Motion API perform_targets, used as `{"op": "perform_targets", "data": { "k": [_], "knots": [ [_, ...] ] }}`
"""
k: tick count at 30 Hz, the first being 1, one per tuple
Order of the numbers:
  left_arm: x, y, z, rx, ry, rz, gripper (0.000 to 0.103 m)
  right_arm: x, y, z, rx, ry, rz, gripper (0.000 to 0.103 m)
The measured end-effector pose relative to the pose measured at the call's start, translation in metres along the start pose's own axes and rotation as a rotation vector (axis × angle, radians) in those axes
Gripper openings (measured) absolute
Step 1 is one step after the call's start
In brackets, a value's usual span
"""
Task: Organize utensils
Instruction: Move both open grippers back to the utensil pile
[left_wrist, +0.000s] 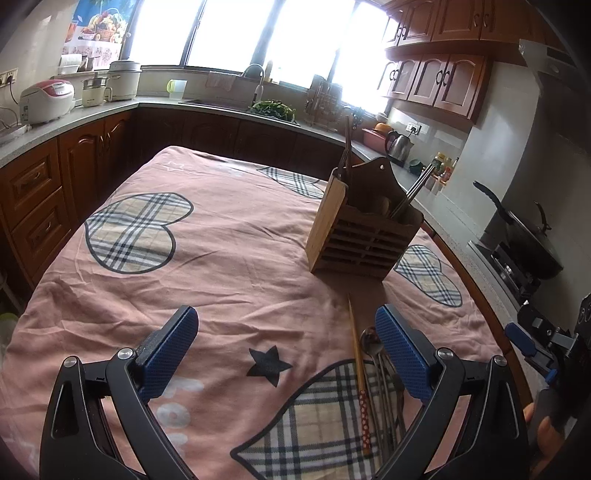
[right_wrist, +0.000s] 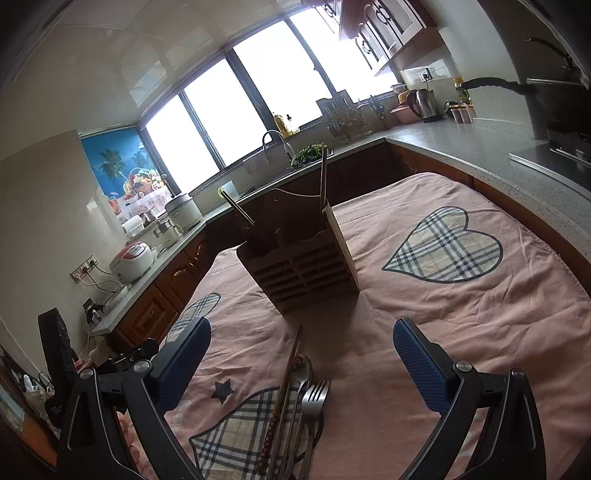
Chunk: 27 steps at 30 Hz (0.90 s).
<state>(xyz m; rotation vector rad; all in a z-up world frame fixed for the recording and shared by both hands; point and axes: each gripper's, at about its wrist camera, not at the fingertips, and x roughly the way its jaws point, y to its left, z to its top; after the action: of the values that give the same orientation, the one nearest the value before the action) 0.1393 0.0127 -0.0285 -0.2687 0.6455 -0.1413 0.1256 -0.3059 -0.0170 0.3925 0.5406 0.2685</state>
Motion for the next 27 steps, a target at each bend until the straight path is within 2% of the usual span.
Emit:
{"op": "perform_targets", "data": {
  "k": [10, 18, 22, 25, 27],
  "knots": [
    [0.003, 0.002, -0.02, 0.002, 0.05, 0.016, 0.099, 0.004, 0.002, -0.038, -0.013, 0.081, -0.004, 0.1],
    [0.018, 0.0, -0.025, 0.016, 0.099, 0.022, 0.099, 0.013, 0.0, -0.048, -0.006, 0.118, -0.002, 0.1],
    [0.026, 0.002, -0.028, 0.017, 0.125, 0.028, 0.099, 0.025, 0.001, -0.053, -0.025, 0.164, -0.004, 0.1],
    [0.029, 0.005, -0.027, 0.015, 0.131, 0.03, 0.099, 0.037, 0.001, -0.058, -0.032, 0.211, 0.0, 0.099],
    [0.031, 0.006, -0.026, 0.014, 0.135, 0.033, 0.099, 0.044, 0.002, -0.062, -0.044, 0.232, -0.002, 0.094]
  ]
}}
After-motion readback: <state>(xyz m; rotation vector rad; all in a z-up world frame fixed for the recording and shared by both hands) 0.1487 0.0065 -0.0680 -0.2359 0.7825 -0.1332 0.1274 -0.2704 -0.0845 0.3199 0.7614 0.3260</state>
